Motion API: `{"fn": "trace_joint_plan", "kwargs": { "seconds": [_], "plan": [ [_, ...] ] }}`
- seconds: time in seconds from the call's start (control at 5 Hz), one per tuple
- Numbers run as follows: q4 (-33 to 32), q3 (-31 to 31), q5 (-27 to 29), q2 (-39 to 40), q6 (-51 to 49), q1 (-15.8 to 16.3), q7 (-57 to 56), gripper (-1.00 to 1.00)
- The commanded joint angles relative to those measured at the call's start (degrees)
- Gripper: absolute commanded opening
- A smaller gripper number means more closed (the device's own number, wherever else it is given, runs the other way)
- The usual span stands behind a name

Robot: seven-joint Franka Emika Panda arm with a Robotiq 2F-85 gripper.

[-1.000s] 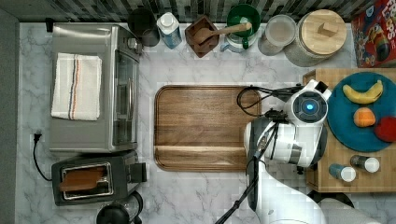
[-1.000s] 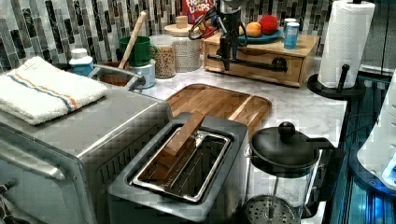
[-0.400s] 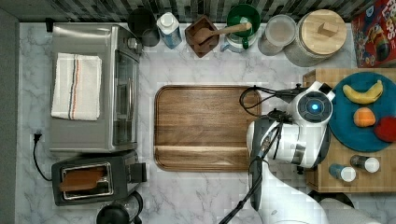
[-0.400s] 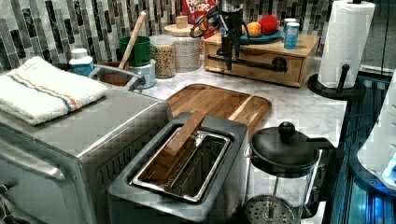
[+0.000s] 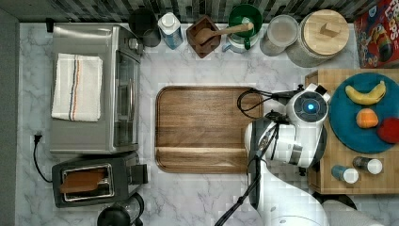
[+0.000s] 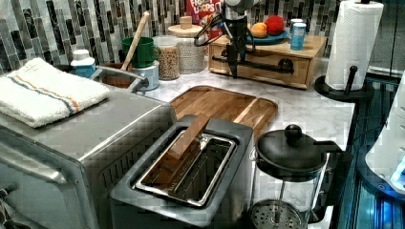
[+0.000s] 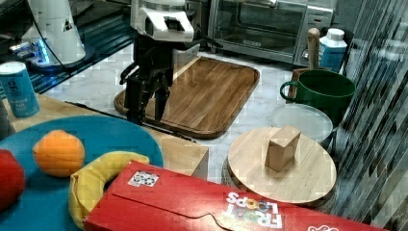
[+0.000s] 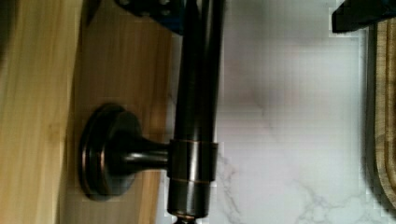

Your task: Open the drawer.

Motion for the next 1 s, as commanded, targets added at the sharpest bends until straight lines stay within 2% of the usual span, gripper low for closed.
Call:
{"fn": "trace_joint_plan", "kwargs": {
  "seconds": [0.2, 0.6, 0.8, 1.0],
  "plan": [
    [-2.25, 5.56, 5.38, -3.68, -5.32, 7.38, 11.15, 1.0],
    [-5.49, 7.8, 3.47, -1.45, 3.27, 12.83, 21.37, 1.0],
    [-7.12, 8.89, 3.58, -3.31, 1.89, 14.81, 23.36, 1.0],
    [-8.31, 10.24, 4.23, -5.9, -1.13, 15.47, 24.0, 1.0]
  ]
}}
